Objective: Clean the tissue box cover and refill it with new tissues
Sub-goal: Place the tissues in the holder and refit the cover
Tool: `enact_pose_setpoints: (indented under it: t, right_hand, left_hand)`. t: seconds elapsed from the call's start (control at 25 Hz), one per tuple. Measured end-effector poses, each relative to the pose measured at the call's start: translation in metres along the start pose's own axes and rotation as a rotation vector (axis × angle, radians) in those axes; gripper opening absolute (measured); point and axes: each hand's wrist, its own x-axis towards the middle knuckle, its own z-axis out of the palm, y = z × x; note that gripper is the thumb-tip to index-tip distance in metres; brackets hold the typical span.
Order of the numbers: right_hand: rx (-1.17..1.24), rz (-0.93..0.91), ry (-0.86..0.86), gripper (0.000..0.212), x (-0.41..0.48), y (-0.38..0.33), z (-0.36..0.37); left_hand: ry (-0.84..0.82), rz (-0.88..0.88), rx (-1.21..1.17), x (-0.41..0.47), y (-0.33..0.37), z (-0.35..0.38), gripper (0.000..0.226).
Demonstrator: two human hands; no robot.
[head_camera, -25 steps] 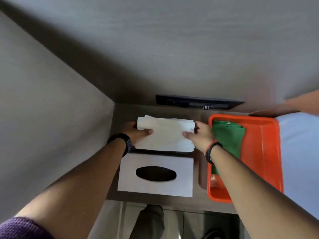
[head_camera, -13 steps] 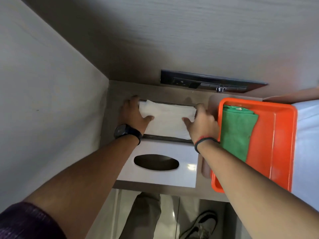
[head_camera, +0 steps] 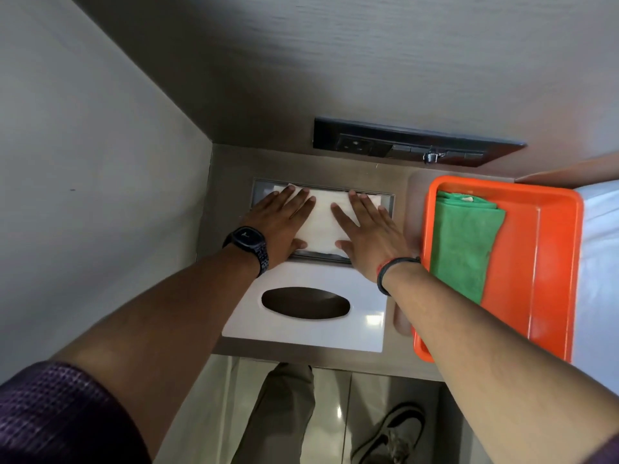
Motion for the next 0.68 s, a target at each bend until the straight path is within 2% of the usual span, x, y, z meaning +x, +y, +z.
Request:
enact_pose_setpoints:
  t: [0.12, 0.2, 0.28, 0.36, 0.44, 0.52, 0.68]
  right_hand:
    - [0.145, 0.014, 0.132, 0.063, -0.014, -0.006, -0.014]
    - [0.33, 0.115, 0.282, 0.057, -0.033, -0.012, -0.025]
    - [0.491, 0.269, 0.362, 0.053, -0.06, -0.019, -0.029]
    - [0.623, 0.439, 0.306, 0.056, -0.089, -0.023, -0.023]
    - [0.779, 0.563, 0.136, 0.067, -0.11, -0.025, -0.011]
    - [0.873, 0.581, 0.017, 0.072, -0.121, -0.027, 0.001]
    - [0.923, 0.606, 0.013, 0.076, -0.117, -0.03, 0.02]
  left_hand:
    - [0.028, -0.077, -0.072, -0.004, 0.001, -0.011, 0.084]
    - [0.113, -0.256, -0.235, -0.019, 0.01, -0.023, 0.085]
    - [0.229, -0.493, -0.475, -0.047, 0.024, -0.031, 0.089]
    - [0.24, -0.763, -0.72, -0.081, 0.042, -0.034, 0.104]
    - [0.114, -0.948, -0.901, -0.11, 0.057, -0.03, 0.116]
    - [0.095, -1.0, -0.991, -0.125, 0.065, -0.023, 0.108]
    - [0.187, -1.121, -1.061, -0.124, 0.067, -0.013, 0.072]
